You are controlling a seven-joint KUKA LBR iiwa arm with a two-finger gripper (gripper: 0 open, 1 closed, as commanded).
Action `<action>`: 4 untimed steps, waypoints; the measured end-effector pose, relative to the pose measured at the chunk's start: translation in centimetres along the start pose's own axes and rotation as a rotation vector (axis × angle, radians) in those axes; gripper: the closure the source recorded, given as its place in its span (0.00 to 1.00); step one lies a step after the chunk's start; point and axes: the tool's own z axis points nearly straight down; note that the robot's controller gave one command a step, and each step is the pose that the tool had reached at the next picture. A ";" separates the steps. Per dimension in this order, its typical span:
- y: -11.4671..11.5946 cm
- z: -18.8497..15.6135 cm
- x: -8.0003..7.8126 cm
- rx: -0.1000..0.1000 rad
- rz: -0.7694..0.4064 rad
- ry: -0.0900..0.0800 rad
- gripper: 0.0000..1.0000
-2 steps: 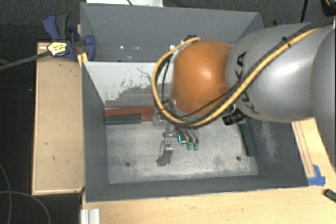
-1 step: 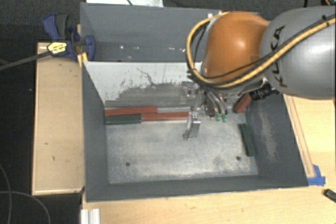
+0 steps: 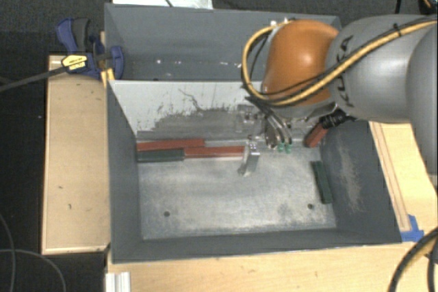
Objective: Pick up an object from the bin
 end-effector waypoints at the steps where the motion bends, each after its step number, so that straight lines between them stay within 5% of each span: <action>1: -2.5 7.2 0.2 0.000 0.210 0.004 0.00; 2: 0.2 7.4 -0.1 -0.002 0.592 -0.001 0.00; 3: 0.1 7.4 -0.1 -0.002 0.593 -0.001 1.00; 4: 4.4 4.2 1.4 -0.004 0.436 -0.005 1.00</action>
Offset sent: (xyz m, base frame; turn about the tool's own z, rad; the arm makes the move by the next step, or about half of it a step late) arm -0.0028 -0.0243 -0.0707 0.2096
